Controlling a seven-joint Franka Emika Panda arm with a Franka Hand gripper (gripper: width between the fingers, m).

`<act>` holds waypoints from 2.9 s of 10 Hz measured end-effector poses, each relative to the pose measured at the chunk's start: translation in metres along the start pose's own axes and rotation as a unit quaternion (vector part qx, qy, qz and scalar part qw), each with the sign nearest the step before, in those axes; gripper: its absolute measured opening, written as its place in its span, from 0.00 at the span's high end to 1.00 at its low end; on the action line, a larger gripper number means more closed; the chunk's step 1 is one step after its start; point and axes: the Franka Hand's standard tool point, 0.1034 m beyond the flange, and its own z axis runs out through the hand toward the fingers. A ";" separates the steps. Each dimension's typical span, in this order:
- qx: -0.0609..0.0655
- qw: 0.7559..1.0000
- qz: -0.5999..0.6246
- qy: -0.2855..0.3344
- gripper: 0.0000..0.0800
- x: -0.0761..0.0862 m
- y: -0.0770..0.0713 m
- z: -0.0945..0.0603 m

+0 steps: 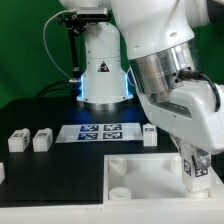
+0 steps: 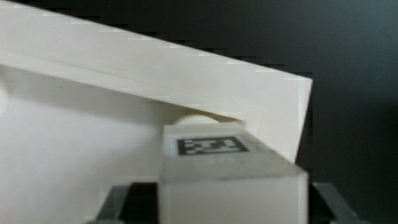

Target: Assemble one leg

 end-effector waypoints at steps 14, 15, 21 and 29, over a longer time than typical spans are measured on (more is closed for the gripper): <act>-0.053 0.862 -0.502 0.040 0.42 -0.005 -0.007 -0.004; -0.053 0.887 -0.456 0.044 0.62 -0.003 -0.006 -0.005; -0.009 0.997 -0.065 0.040 0.63 0.008 0.001 -0.004; -0.007 0.993 -0.110 0.031 0.21 0.004 0.005 -0.002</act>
Offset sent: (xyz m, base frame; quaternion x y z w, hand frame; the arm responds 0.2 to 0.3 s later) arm 0.0000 0.0000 0.0000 0.0000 0.0000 -0.1790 0.9838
